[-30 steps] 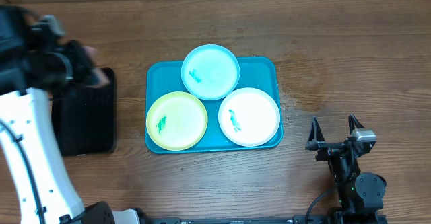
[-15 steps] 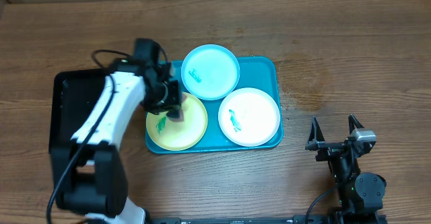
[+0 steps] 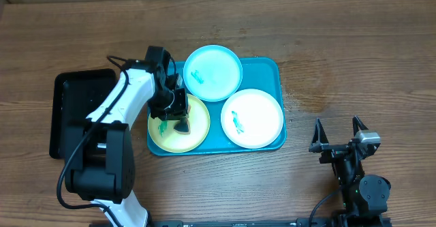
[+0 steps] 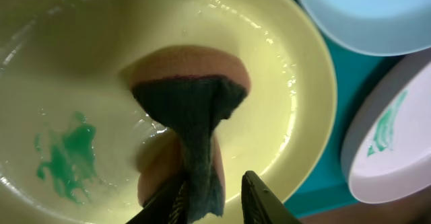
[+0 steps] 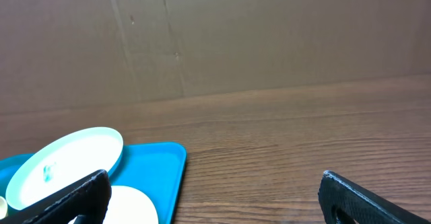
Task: Clean dirty plates on tray and stack at the side
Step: 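Carry the sponge with the left gripper onto the yellow plate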
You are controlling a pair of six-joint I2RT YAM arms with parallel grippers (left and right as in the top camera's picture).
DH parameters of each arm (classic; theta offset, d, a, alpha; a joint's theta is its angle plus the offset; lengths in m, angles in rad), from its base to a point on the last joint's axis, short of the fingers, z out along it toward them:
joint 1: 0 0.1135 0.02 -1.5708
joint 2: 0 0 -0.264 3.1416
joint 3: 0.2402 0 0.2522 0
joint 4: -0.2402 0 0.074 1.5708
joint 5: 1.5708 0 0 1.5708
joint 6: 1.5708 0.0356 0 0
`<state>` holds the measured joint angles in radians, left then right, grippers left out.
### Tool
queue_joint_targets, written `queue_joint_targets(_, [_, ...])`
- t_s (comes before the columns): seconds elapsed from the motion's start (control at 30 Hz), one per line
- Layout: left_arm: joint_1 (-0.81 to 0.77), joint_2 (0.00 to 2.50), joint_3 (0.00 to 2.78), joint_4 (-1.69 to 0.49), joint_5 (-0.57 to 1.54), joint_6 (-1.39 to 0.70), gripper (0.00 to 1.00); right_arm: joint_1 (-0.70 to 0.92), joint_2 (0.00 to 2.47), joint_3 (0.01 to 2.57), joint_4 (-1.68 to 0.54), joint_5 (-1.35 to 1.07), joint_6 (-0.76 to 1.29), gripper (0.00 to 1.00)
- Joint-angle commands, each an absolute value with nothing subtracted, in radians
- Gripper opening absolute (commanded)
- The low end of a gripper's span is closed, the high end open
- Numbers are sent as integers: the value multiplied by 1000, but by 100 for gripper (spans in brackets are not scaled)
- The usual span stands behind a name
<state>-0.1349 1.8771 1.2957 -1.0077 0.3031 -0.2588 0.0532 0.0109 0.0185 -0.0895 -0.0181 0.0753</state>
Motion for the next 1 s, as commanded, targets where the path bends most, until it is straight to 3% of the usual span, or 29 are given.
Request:
queue_joint_targets(0.0, [-116,1860,1429,-1061,304,-258,29,58,3,8,-84,-8,79,100])
queue_joint_targets(0.1, [-98,1819,1541,-1129,304,-258,32,58,3,8,-84,-8,79,100])
queue_joint_targets(0.2, [-71,1757,1645,-1164,302,-258,43,58,3,8,-84,-8,79,100])
queue_joint_targets(0.23, [-59,1736,1670,-1164,299,-258,55,58,3,8,-84,-8,79,100])
queue_joint_targets(0.27, [-47,1716,1690,-1164,292,-258,96,58,3,8,-84,-8,79,100])
queue_joint_targets(0.3, [-35,1695,1708,-1164,274,-258,100,58,3,8,-84,-8,79,100])
queue_joint_targets(0.6, [8,1642,1717,-1260,38,-258,100,58,3,8,-83,-10,81,100])
queue_joint_targets(0.8, [8,1668,1716,-1286,16,-258,100,58,3,8,-10,-406,287,100])
queue_joint_targets(0.97, [6,1668,1716,-1283,23,-259,100,58,3,8,474,-624,517,100])
